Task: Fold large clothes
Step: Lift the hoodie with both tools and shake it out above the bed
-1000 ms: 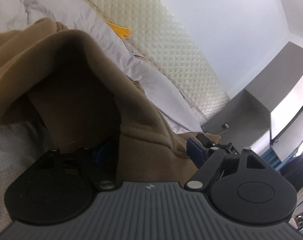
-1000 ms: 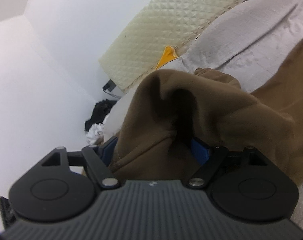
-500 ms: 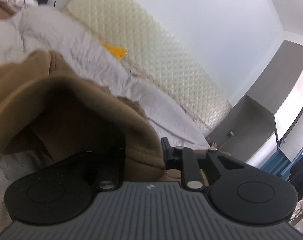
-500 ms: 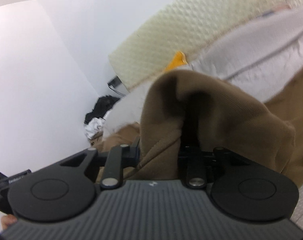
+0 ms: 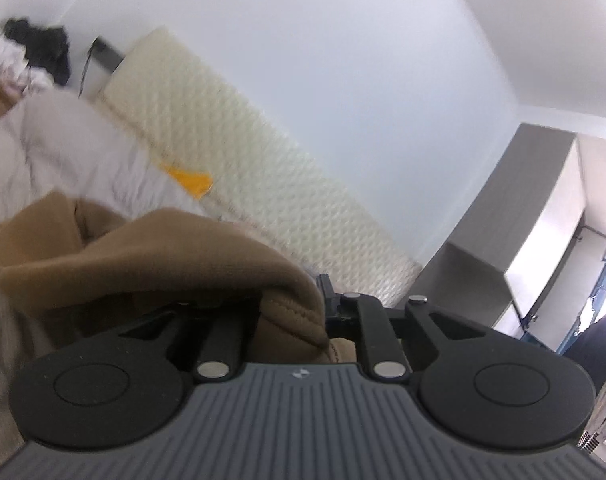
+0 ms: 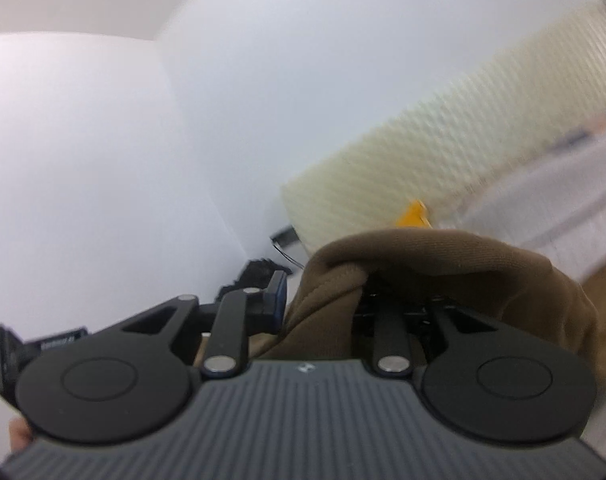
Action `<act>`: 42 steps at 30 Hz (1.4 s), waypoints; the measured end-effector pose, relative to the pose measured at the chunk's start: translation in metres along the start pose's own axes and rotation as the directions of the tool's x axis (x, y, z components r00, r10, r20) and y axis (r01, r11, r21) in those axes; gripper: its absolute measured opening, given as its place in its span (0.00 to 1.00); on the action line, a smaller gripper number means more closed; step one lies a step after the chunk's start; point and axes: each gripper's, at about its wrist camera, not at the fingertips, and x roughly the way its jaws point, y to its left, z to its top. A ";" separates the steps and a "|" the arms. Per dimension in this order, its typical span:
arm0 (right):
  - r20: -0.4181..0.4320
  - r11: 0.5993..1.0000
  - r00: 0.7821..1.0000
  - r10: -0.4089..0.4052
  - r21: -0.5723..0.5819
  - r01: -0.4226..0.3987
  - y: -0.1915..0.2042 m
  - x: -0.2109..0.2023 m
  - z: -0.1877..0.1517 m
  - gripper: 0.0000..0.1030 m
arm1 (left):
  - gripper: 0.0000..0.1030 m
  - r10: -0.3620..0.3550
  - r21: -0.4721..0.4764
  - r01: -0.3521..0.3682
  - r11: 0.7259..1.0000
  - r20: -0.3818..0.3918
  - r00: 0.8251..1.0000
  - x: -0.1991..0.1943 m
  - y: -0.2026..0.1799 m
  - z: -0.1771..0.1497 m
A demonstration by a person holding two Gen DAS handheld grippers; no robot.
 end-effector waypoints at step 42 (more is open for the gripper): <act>0.036 0.977 0.989 -0.141 -0.155 0.145 0.002 0.173 0.217 0.26 | 0.18 0.151 0.159 -0.147 0.976 -0.016 0.988 0.141 -0.139 0.269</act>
